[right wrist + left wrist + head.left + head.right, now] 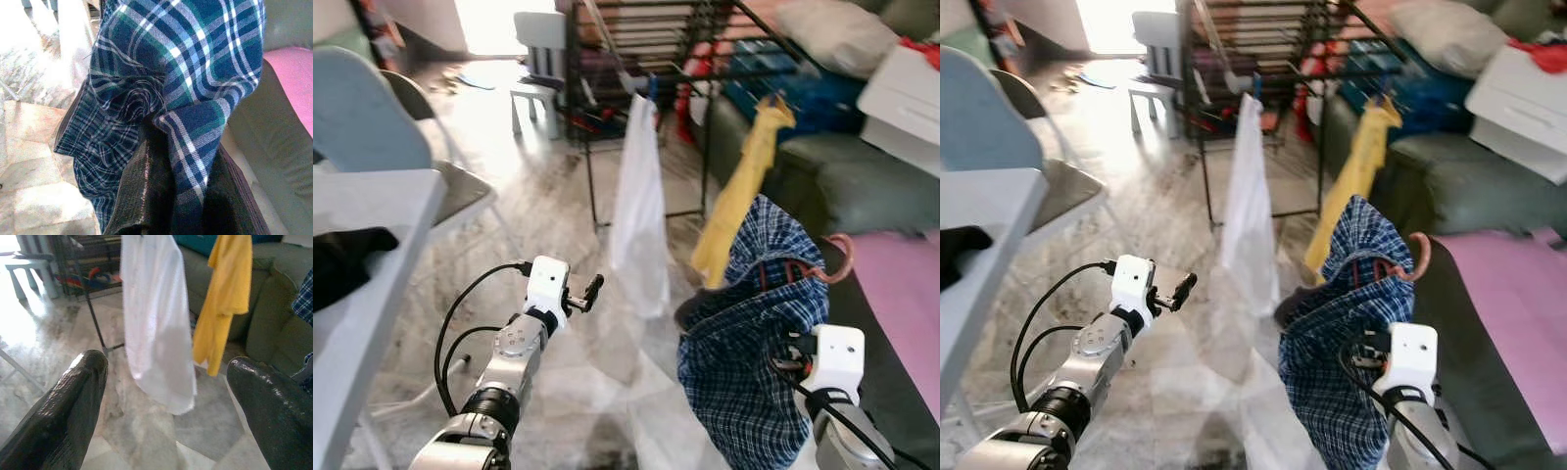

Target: Hang hanger

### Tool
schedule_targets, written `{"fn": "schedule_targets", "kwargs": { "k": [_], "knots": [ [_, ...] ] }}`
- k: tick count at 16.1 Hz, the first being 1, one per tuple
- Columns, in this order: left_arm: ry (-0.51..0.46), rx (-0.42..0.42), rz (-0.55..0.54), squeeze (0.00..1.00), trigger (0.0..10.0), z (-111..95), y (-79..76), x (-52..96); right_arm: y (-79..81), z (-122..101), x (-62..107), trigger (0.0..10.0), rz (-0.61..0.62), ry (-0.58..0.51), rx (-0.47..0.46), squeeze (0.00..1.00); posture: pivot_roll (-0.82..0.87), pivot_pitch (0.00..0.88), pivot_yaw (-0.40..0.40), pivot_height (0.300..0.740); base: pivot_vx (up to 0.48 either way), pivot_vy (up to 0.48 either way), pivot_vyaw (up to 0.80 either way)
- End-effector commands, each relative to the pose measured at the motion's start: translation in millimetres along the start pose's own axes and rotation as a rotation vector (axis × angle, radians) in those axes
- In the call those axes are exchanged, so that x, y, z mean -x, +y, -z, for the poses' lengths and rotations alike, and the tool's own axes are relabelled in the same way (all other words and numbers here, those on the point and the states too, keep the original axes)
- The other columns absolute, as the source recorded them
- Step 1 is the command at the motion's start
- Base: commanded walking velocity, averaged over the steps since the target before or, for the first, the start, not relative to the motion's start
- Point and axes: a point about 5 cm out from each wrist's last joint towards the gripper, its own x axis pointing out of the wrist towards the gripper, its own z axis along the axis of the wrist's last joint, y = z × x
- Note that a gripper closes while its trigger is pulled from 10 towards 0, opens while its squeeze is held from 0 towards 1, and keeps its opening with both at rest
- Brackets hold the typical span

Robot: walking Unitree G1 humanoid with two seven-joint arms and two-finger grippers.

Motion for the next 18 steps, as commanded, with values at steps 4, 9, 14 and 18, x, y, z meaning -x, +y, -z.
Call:
{"fn": "schedule_targets", "kwargs": {
  "k": [4,9,14,18],
  "knots": [
    [-0.015,0.000,0.018,0.00,10.0,-9,-2.9,-5.2,-2.7,-9,-2.1,10.0,0.013,-0.039,-0.003,0.00,0.03,0.000,-0.024,0.740,0.329,0.000,0.10],
    [-0.017,0.005,0.019,0.00,10.0,-8,-6.4,-5.4,-2.5,-9,-3.9,10.0,0.010,-0.040,-0.001,0.00,0.03,0.000,-0.026,0.740,0.343,0.000,0.00],
    [-0.019,0.011,0.018,0.00,10.0,-9,-10.1,-7.3,-1.6,-12,-4.1,10.0,-0.007,-0.056,0.009,0.00,0.03,0.000,-0.025,0.740,0.362,0.000,0.41],
    [-0.016,0.017,0.014,0.00,10.0,-9,-12.4,-8.0,0.7,-13,-4.9,10.0,-0.035,-0.058,0.018,0.00,0.03,0.000,-0.024,0.740,0.343,0.000,0.53]
  ]
}}
